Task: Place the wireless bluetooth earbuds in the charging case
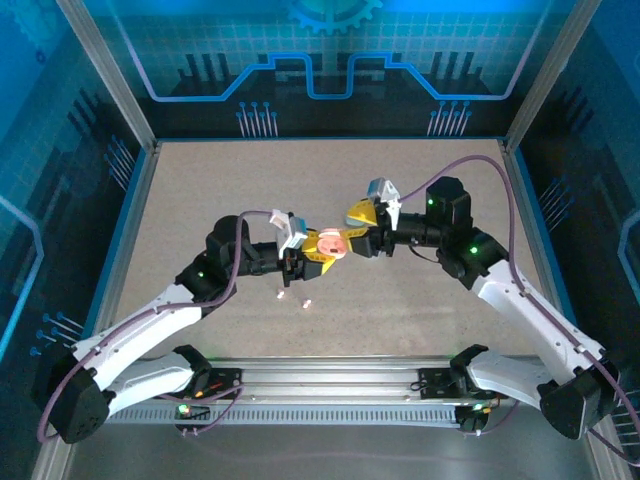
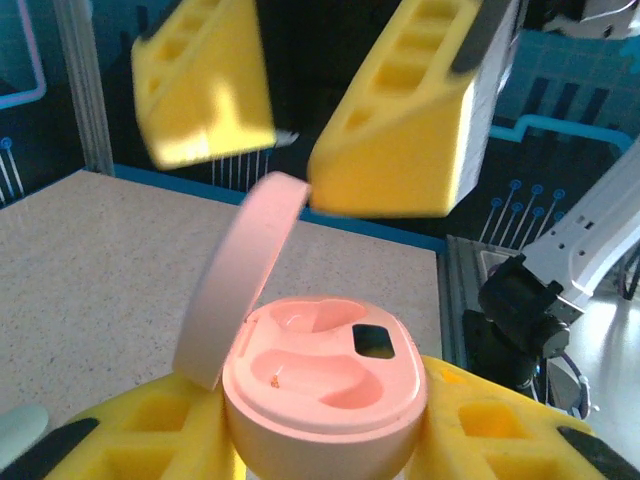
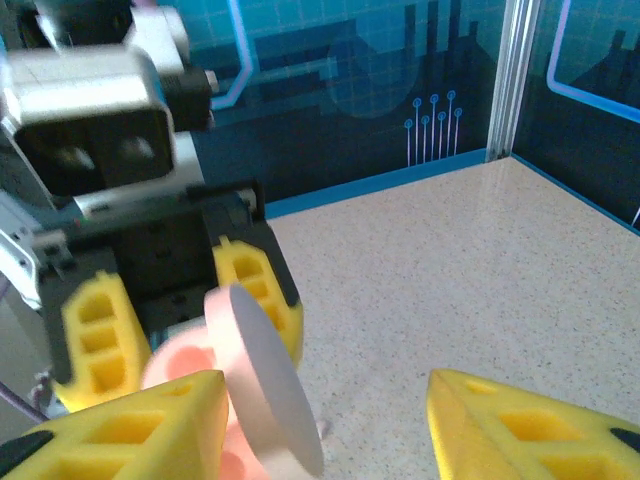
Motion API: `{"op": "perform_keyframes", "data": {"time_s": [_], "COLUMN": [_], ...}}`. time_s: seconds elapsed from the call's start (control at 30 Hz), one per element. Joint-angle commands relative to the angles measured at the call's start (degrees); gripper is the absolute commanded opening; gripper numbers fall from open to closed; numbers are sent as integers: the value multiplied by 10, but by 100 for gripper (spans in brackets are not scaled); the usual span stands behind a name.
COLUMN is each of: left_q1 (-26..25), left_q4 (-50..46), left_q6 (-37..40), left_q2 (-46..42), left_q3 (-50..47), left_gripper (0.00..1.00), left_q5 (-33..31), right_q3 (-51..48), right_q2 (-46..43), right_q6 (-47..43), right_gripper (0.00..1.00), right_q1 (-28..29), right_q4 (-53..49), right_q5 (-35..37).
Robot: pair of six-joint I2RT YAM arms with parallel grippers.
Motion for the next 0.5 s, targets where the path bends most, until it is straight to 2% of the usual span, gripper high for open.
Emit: {"op": "perform_keyframes", "data": {"time_s": [0.0, 0.2, 0.23, 0.27, 0.33, 0.47], "left_q1": [-5, -2, -1, -1, 1, 6], "left_q4": [61, 100, 100, 99, 102, 116], "left_q6": [-21, -36, -37, -39, -43, -59], "left_q2": [-2, -3, -2, -2, -2, 0], "left_q3": [-23, -46, -47, -47, -47, -41], "left_gripper": [31, 31, 31, 31, 31, 32], "left_q5": [-29, -75, -78, -77, -72, -38], "right_q3": [37, 37, 37, 37, 31, 15], "right_q2": [-12, -1, 7, 15, 19, 7], "right_q6": [43, 158, 175, 177, 137, -49], "right_gripper": [56, 54, 54, 54, 54, 58], "right_q1": [-9, -50, -63, -71, -63, -14], "right_q4": [-22, -45, -49, -45, -40, -84], "right_q5": [3, 66, 47, -3, -70, -92]}}
